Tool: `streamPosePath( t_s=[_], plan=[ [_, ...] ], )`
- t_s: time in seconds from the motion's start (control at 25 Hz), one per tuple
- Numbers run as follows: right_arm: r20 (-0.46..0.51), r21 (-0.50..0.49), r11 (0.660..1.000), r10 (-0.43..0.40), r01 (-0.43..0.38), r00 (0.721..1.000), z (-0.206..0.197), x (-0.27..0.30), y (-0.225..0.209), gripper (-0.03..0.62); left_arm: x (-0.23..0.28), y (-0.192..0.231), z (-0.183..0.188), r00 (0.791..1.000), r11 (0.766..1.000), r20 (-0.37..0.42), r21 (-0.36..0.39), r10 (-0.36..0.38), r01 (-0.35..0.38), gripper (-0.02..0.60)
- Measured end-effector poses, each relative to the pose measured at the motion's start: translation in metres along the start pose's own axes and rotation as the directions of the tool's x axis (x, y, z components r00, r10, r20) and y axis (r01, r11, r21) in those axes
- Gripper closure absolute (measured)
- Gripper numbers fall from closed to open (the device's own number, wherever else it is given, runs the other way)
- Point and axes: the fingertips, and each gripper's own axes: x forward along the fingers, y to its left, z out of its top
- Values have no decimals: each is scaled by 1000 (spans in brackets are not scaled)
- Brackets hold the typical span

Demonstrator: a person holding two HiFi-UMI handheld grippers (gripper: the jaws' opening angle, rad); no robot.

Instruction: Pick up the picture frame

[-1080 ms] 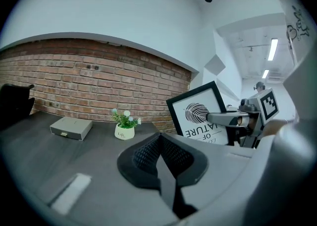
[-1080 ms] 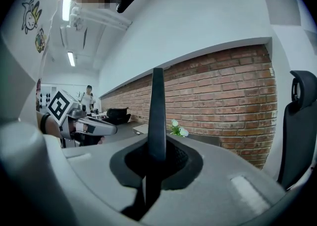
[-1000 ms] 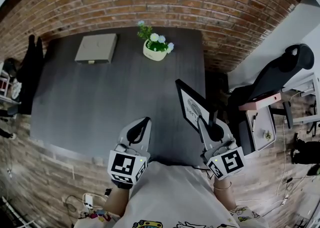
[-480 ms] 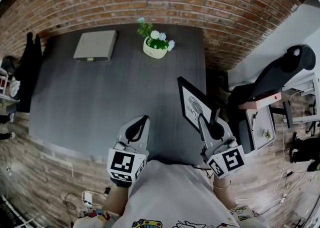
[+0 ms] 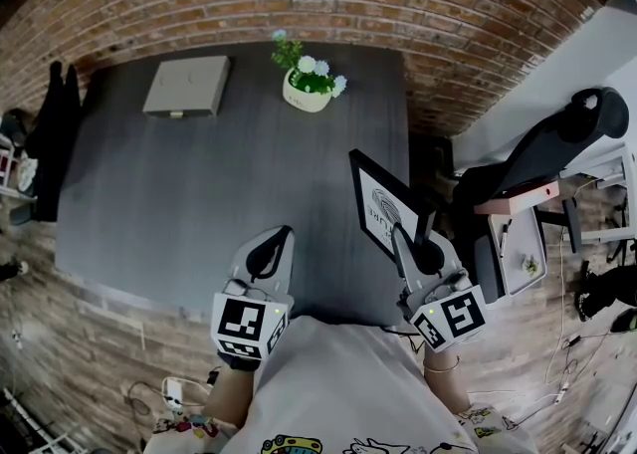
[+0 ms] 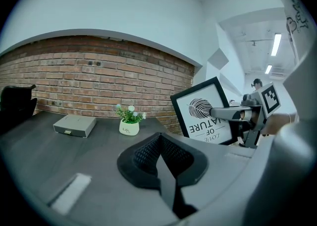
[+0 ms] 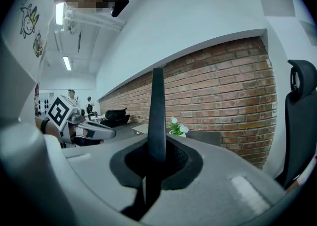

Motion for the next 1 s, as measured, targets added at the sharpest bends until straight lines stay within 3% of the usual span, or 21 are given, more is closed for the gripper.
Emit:
streamPosePath(
  t_s=[1.0],
  plan=[
    [-24, 16, 1000, -9, 9, 1000, -6, 5, -3, 582, 1, 8, -4, 1000, 1000, -9, -11, 19, -19, 568]
  ],
)
